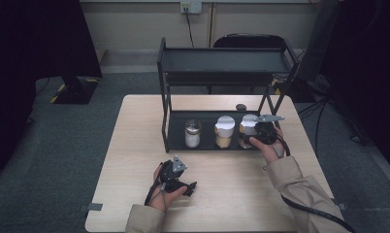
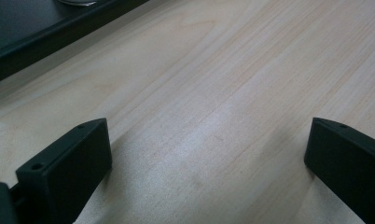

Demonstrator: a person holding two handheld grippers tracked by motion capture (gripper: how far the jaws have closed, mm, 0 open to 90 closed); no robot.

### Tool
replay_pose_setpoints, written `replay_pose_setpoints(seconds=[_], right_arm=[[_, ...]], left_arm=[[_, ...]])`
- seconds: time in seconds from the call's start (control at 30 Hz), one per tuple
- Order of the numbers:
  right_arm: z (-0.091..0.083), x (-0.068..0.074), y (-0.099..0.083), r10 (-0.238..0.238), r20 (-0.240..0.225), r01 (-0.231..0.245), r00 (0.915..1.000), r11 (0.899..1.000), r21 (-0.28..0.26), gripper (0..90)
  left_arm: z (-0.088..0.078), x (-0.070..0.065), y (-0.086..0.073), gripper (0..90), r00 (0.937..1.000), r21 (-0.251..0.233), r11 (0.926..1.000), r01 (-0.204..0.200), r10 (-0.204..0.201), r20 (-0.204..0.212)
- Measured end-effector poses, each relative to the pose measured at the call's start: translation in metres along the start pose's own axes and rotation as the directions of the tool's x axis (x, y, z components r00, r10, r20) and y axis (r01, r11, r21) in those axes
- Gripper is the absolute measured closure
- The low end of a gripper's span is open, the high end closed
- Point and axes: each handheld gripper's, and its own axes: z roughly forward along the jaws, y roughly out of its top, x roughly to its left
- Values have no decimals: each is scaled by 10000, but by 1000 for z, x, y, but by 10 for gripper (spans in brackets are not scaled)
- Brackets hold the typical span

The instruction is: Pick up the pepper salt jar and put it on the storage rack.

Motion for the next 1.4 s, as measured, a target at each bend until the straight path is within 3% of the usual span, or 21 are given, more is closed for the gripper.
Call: replay_pose_setpoints(seconds=[0.67,1.4], right_arm=[[8,-2,0,-104,101,103,9999,9999,72,304],[3,1,-3,-309,154,309,9994,9995,-15,286]], left_arm=[[0,0,0,1,10000,-3,10000,-1,1,-4],[0,0,0,1,10000,-4,10000,-3,3,-5]])
